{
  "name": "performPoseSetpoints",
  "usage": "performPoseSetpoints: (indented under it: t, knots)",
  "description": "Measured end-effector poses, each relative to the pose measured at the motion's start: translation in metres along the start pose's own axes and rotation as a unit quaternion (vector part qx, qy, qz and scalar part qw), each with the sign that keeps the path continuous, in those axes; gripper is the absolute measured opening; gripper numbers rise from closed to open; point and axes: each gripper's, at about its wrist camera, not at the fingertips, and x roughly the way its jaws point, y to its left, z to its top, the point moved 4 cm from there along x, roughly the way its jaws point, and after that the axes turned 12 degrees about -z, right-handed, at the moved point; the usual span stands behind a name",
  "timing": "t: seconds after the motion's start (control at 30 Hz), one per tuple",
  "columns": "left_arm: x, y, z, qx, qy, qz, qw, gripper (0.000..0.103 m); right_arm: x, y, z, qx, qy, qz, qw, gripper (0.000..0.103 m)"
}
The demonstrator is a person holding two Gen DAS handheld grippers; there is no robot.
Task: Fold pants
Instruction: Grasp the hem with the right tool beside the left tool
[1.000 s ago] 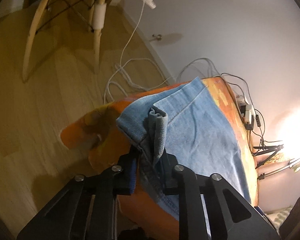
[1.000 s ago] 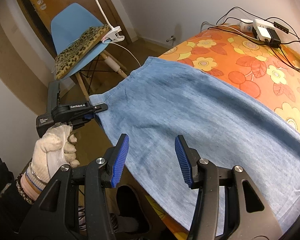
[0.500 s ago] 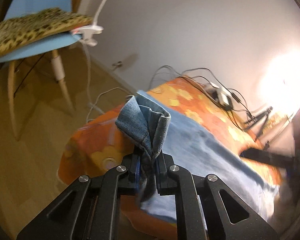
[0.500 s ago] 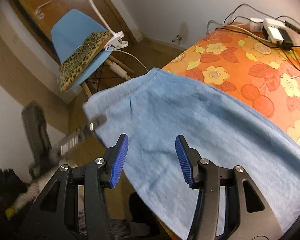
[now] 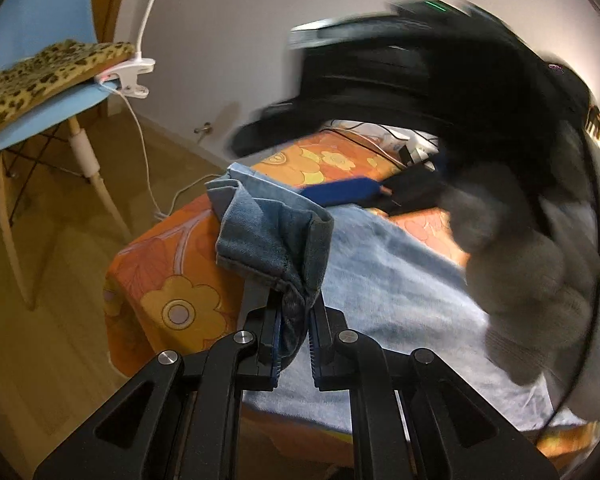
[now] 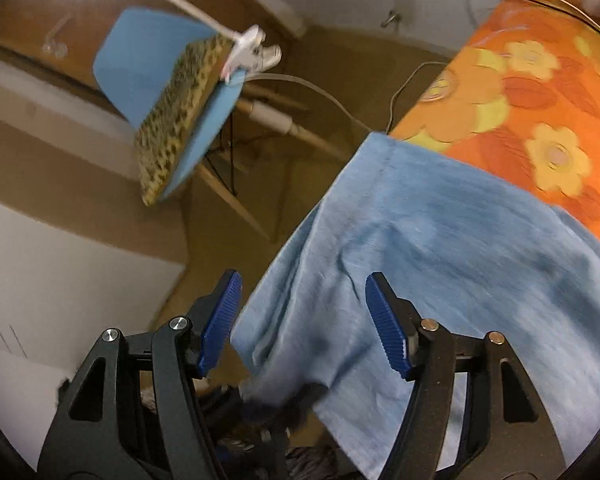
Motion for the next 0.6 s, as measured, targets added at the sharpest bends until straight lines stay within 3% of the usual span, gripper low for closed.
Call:
performPoseSetpoints:
  t: [0.37,0.4,0.43,0.5,0.53,0.6]
  knots:
    - [0.002,-0.009,-0.007,0.024,0.009,-0.009,0.9996,0.009,0.061,0.035,0.007,-0.104,0.073,-0.103,0.986,0.067]
    - [0.002,-0.010,-0.007,0.023,0.010,-0.011,0.9996,0.009,0.063,0.035,0.006,-0.106,0.075,-0.105,0.986,0.063]
    - [0.002,-0.011,-0.007,0.022,0.011,-0.013,0.9996,0.009,0.062,0.033,0.006,-0.106,0.073,-0.108,0.986,0.043]
    - [0.003,-0.013,-0.006,0.021,0.012,-0.017,0.9996,0.008,0.059,0.026,0.005,-0.095,0.073,-0.111,0.987,0.021]
    - [0.002,-0.016,-0.005,0.023,0.011,-0.020,0.9995,0.008,0.054,0.022,0.005,-0.088,0.065,-0.110,0.988,0.013]
    - [-0.001,-0.024,-0.004,0.028,0.006,-0.027,0.9992,0.008,0.038,0.013,0.006,-0.079,0.045,-0.107,0.990,0.009]
